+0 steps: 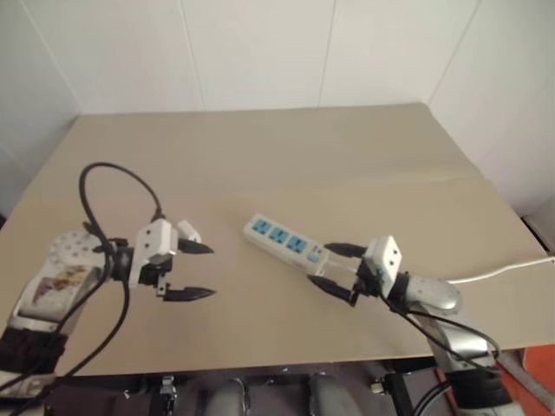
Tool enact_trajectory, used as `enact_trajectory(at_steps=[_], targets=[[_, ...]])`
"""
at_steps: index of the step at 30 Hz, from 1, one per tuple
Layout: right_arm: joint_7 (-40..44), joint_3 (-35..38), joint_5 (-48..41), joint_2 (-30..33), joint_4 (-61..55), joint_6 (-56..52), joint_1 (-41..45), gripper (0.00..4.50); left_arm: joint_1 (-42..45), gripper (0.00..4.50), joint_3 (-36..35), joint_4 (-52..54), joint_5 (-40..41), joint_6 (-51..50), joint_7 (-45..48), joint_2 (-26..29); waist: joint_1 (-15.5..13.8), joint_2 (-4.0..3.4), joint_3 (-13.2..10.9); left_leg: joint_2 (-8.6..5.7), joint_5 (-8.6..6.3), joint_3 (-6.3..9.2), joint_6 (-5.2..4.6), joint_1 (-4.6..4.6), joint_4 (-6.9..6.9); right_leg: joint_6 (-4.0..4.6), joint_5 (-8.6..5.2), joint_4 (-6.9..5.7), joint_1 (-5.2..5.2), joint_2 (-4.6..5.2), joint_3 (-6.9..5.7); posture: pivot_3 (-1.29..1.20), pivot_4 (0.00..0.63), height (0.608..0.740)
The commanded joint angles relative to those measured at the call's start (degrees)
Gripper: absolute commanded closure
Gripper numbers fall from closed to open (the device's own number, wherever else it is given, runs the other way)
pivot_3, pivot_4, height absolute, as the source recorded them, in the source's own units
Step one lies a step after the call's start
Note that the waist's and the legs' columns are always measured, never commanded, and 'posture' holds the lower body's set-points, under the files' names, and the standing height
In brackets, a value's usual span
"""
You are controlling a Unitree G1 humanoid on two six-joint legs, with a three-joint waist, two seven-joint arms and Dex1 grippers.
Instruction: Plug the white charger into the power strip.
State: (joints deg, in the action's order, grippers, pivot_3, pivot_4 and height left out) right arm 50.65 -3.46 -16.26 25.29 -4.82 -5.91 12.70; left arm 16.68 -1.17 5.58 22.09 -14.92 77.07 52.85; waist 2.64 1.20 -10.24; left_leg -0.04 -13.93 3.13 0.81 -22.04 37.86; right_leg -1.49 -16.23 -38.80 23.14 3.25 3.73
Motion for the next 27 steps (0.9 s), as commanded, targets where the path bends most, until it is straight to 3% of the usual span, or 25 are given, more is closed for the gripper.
enact_trajectory(at_steps=[1, 14, 25, 27], targets=[[-0.79, -0.08, 1.57, -0.61, 2.49, 3.83, 2.03, 0.07, -1.00, 0.00, -2.01, 2.26, 0.42, 0.12, -0.51, 1.31, -0.03, 0.00, 0.00, 0.00, 0.00, 0.00, 0.00, 0.00, 0.00, 0.00, 0.00, 0.00, 0.00, 0.00, 0.00, 0.00, 0.150, 0.740], [0.90, -2.89, 3.84, -2.80, 14.96, 7.20, 6.58, 0.07, -2.51, 0.00, -1.67, 3.42, 0.04, 0.11, -2.12, 2.16, 0.02, 0.00, 0.00, 0.00, 0.00, 0.00, 0.00, -0.01, 0.00, 0.00, 0.00, 0.00, 0.01, 0.01, 0.00, 0.00, 0.150, 0.740], [0.40, -3.13, 4.48, -4.63, 18.31, 6.70, 6.85, 0.07, -2.63, 0.00, -1.24, 3.16, -0.19, 0.48, -2.45, 1.87, 0.19, 0.12, 0.08, 0.03, 0.00, 0.00, 0.00, 0.07, 0.00, 0.00, 0.00, -0.06, -0.01, -0.01, 0.02, 0.00, 0.150, 0.740], [0.80, -3.15, 4.40, -4.53, 18.48, 6.73, 6.58, 0.42, -2.72, 0.00, -1.24, 3.17, -0.31, 0.53, -2.55, 1.82, 0.19, 0.13, 0.08, 0.03, 0.00, 0.00, 0.00, 0.08, 0.00, 0.00, 0.00, -0.07, -0.02, -0.02, 0.02, 0.00, 0.150, 0.740]])
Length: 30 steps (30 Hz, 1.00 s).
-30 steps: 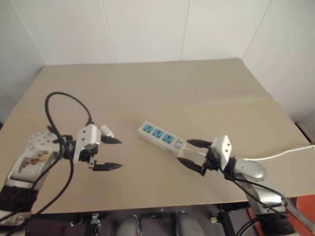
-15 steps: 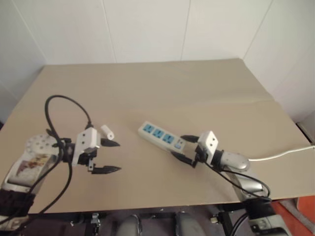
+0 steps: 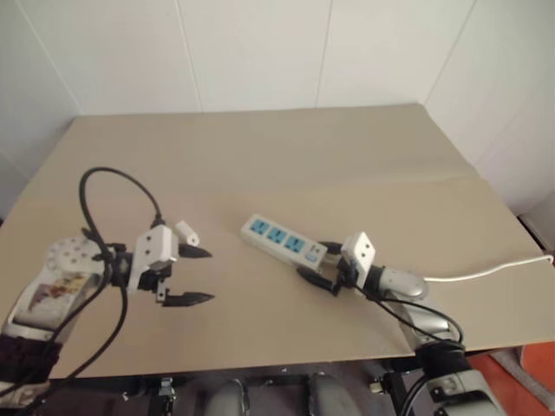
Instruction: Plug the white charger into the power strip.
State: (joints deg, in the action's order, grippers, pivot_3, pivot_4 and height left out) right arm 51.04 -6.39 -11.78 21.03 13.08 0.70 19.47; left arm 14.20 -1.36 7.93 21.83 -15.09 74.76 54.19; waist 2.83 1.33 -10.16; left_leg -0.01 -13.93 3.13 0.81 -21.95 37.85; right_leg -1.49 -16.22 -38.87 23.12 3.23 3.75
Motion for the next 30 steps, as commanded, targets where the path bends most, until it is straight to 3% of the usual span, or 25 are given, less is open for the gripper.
enact_trajectory(at_steps=[1, 3, 12, 16, 20, 25, 30], targets=[[0.54, -0.23, -0.11, -0.23, 0.61, 0.14, -0.26, 0.60, -0.29, 0.00, -1.06, 0.82, -0.10, 0.73, -0.25, 0.47, 0.00, 0.00, 0.00, 0.00, 0.00, 0.00, 0.00, 0.00, 0.00, 0.00, 0.00, 0.00, 0.00, 0.00, 0.00, 0.00, 0.150, 0.740], [0.58, -0.52, 0.39, -0.08, 0.83, 0.55, -0.33, 1.08, -0.30, 0.00, -1.03, 0.69, -0.29, 0.87, -0.21, 0.45, -0.01, 0.02, 0.02, 0.00, 0.00, 0.00, 0.00, 0.00, 0.00, 0.00, 0.00, 0.00, 0.00, 0.00, 0.00, 0.00, 0.150, 0.740], [2.71, -1.09, 0.86, 0.92, -0.34, 2.99, -0.75, 1.08, 1.82, 0.00, -1.58, 0.65, 1.38, 0.45, 0.43, -0.18, -0.05, 0.07, 0.04, 0.01, 0.00, 0.00, 0.00, 0.02, 0.00, 0.00, 0.00, -0.01, -0.01, -0.01, 0.00, 0.00, 0.150, 0.740], [14.12, -2.26, -2.82, 5.10, -2.05, 3.81, -0.12, 1.08, 6.40, 0.00, -1.74, -2.72, -2.88, 7.30, -1.85, -0.76, -0.34, 0.07, 0.04, -0.02, 0.00, -0.01, 0.00, -0.02, 0.00, 0.00, 0.00, 0.03, -0.01, 0.01, 0.00, 0.00, 0.150, 0.740], [23.76, -5.02, -5.22, 5.64, -0.56, 2.96, 5.14, 1.08, 15.61, 0.00, 0.61, -8.84, -3.91, 9.41, 1.49, -0.56, -0.12, 0.08, 0.03, -0.03, 0.00, 0.00, 0.00, -0.05, 0.05, -0.01, 0.01, 0.02, 0.00, -0.01, -0.03, 0.00, 0.150, 0.740], [28.16, -10.25, -1.91, 1.50, 4.64, 3.79, 12.02, 1.08, 31.01, 0.00, 9.89, -23.75, -12.88, 20.00, 13.49, 0.73, 0.62, 0.08, 0.03, -0.01, 0.00, -0.01, 0.00, -0.03, 0.05, -0.01, 0.01, -0.01, 0.02, -0.09, -0.03, 0.00, 0.150, 0.740], [32.32, -15.56, 0.82, -1.86, 8.77, 1.59, 16.54, 1.08, 51.43, 0.00, 31.71, -42.49, -20.56, 39.83, 17.74, 2.92, 1.01, 0.14, -0.01, -0.04, 0.01, 0.05, 0.00, -0.19, 0.10, -0.01, 0.00, 0.03, 0.10, -0.11, -0.10, 0.00, 0.150, 0.740]])
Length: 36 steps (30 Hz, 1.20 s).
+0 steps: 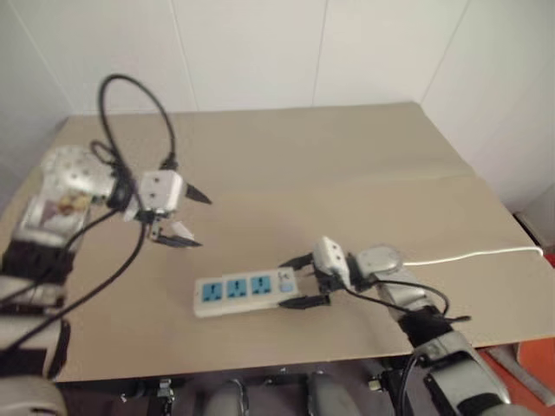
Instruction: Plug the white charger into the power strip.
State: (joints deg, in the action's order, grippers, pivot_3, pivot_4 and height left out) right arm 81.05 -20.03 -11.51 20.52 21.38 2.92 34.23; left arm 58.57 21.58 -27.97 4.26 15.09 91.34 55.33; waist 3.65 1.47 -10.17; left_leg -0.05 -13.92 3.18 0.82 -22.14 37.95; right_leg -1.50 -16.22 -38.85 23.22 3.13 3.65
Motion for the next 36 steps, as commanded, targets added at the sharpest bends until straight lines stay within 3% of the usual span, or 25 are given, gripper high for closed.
enact_trajectory(at_steps=[1, 5, 8, 13, 19, 26, 36], targets=[[2.50, -2.55, 1.06, -1.87, 1.31, -0.58, 2.08, 1.08, 10.44, 0.00, 13.37, -9.18, -3.31, 12.26, 1.16, 1.94, 0.23, 0.01, 0.00, -0.01, 0.00, -0.01, 0.00, -0.02, 0.00, 0.00, 0.00, -0.01, 0.03, 0.02, 0.02, 0.00, 0.150, 0.740], [1.15, -3.58, 2.65, -3.65, 3.37, -0.41, 2.13, 1.08, 21.16, 0.00, 28.49, -19.14, -4.87, 22.22, 1.16, 0.10, 0.40, 0.01, -0.01, -0.02, -0.01, 0.02, -0.01, -0.10, 0.02, -0.03, -0.02, -0.09, 0.07, 0.06, 0.02, 0.00, 0.150, 0.740], [0.77, -3.27, 2.67, -3.96, 3.05, -1.21, 1.61, 1.08, 25.48, 0.00, 35.05, -26.38, -8.75, 30.84, 1.16, -2.63, 0.37, 0.02, -0.01, -0.02, -0.01, 0.01, -0.02, -0.08, 0.03, -0.06, -0.03, -0.05, 0.09, 0.05, 0.02, 0.00, 0.150, 0.740], [0.24, -3.23, 3.31, -2.95, 2.27, -1.56, 0.54, 1.08, 27.98, 0.00, 41.64, -32.59, -6.35, 38.02, 1.16, -6.32, 0.33, 0.02, -0.02, -0.01, -0.01, 0.02, -0.02, -0.05, 0.07, -0.11, -0.07, -0.07, 0.09, 0.04, 0.03, 0.00, 0.150, 0.740], [-0.66, -2.97, 3.38, -2.18, 1.01, -2.11, -0.05, 1.08, 27.50, 0.00, 41.26, -37.26, -9.64, 43.44, 1.16, -9.87, 0.27, 0.03, -0.02, -0.03, -0.01, 0.03, -0.03, -0.10, 0.17, -0.14, -0.08, -0.08, 0.09, 0.05, 0.03, 0.00, 0.150, 0.740], [-1.68, -3.63, 3.87, -2.08, 0.06, -2.53, -1.00, 1.08, 24.77, 0.00, 35.22, -39.62, -16.77, 45.24, 1.16, -12.79, 0.36, 0.04, -0.02, -0.05, -0.02, 0.03, -0.04, -0.12, 0.23, -0.16, -0.10, -0.09, 0.09, 0.05, 0.03, 0.00, 0.150, 0.740], [-2.39, -3.83, 4.18, -1.85, -0.59, -3.17, -1.56, 1.08, 24.05, 0.00, 30.50, -41.31, -29.46, 45.35, -5.81, -15.05, 0.26, 0.04, -0.02, -0.06, -0.02, 0.05, -0.04, -0.12, 0.26, -0.17, -0.10, -0.12, 0.06, 0.05, 0.03, 0.00, 0.150, 0.740]])
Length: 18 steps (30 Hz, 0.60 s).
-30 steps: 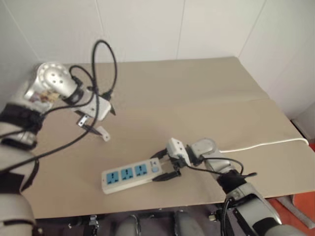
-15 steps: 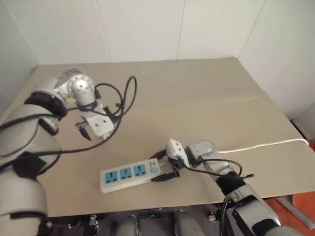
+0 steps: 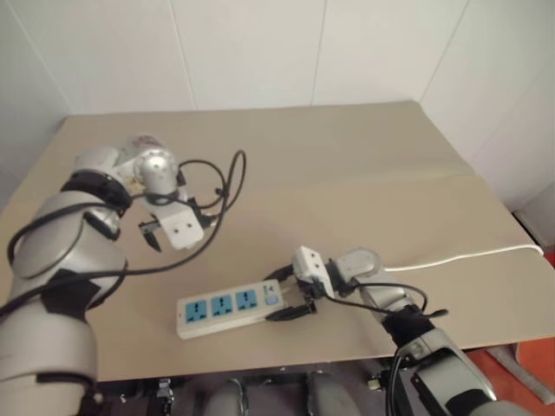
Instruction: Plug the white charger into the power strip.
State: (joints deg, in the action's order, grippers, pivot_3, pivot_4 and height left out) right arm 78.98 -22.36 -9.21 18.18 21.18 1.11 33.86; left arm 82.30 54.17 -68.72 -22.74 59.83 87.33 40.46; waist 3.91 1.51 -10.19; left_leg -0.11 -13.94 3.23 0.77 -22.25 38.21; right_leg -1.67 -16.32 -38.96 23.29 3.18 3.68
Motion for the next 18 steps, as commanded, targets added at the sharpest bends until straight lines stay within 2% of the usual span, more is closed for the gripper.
enact_trajectory(at_steps=[1, 18], targets=[[-0.37, -1.52, 1.81, 0.49, -0.55, -1.52, -1.27, 1.08, 0.25, 0.00, -2.37, -0.60, -3.41, 0.95, -2.36, -0.33, 0.04, 0.00, 0.00, 0.00, 0.00, 0.00, 0.00, 0.00, 0.00, 0.00, 0.00, 0.00, 0.00, 0.00, 0.00, 0.00, 0.150, 0.740], [-2.21, -2.42, 2.75, 1.25, -1.54, -1.30, -2.57, 1.08, -0.66, 0.00, -3.38, -1.08, -16.07, 2.01, -11.48, -2.58, 0.02, 0.01, 0.01, -0.01, 0.00, -0.01, 0.00, 0.03, 0.01, 0.00, 0.00, -0.04, 0.00, 0.00, 0.00, 0.00, 0.150, 0.740]])
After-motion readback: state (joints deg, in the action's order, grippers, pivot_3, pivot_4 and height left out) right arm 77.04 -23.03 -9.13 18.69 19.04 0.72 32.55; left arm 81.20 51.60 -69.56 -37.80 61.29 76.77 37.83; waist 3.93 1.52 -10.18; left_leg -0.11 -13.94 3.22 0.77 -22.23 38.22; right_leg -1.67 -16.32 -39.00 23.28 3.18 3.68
